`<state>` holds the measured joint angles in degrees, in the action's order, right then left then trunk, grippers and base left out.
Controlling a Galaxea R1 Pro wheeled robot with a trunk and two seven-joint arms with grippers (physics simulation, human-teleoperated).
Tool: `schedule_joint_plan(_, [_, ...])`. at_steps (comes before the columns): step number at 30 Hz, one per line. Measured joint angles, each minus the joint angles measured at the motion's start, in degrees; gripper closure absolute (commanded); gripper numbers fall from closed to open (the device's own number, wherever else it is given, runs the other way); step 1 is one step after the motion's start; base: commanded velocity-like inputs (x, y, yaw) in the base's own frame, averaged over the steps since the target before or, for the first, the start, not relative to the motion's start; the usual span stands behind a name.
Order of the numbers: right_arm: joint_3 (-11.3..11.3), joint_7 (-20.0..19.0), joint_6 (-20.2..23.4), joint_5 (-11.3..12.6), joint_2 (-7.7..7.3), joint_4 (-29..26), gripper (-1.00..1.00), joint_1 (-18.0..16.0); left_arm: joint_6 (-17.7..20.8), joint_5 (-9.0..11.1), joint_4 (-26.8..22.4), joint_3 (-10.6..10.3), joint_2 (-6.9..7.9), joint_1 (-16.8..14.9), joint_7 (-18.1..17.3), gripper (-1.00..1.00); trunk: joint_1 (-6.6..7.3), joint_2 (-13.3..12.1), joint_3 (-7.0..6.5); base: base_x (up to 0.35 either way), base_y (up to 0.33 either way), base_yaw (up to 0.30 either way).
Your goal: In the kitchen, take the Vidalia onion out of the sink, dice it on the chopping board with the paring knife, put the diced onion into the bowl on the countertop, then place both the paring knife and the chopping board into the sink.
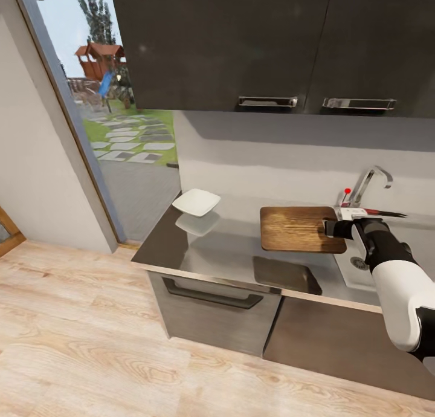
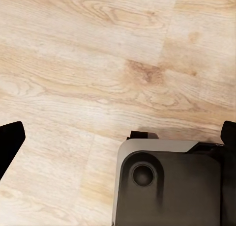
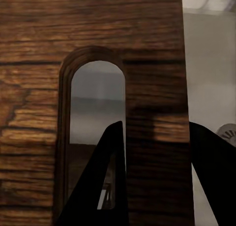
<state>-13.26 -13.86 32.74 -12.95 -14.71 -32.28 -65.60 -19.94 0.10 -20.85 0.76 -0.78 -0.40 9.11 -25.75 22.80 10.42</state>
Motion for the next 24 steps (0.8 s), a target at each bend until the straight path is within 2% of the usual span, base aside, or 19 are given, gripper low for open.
schedule_joint_plan(8, [0.0,-0.1,0.0,0.0,0.03,0.9,1.0,0.0,0.0,0.0,0.1,0.0,0.0,0.0,0.0,-1.0,0.0,0.0,0.0,0.0,0.0,0.0])
schedule_joint_plan(15, [0.0,-0.1,0.0,1.3,0.0,1.9,1.0,0.0,0.0,0.0,0.1,0.0,0.0,0.0,0.0,-1.0,0.0,0.0,0.0,0.0,0.0,0.0])
schedule_joint_plan(24, [0.0,0.0,0.0,1.6,0.37,2.0,1.0,0.0,0.0,0.0,0.1,0.0,0.01,0.0,0.0,-1.0,0.0,0.0,0.0,0.0,0.0,0.0])
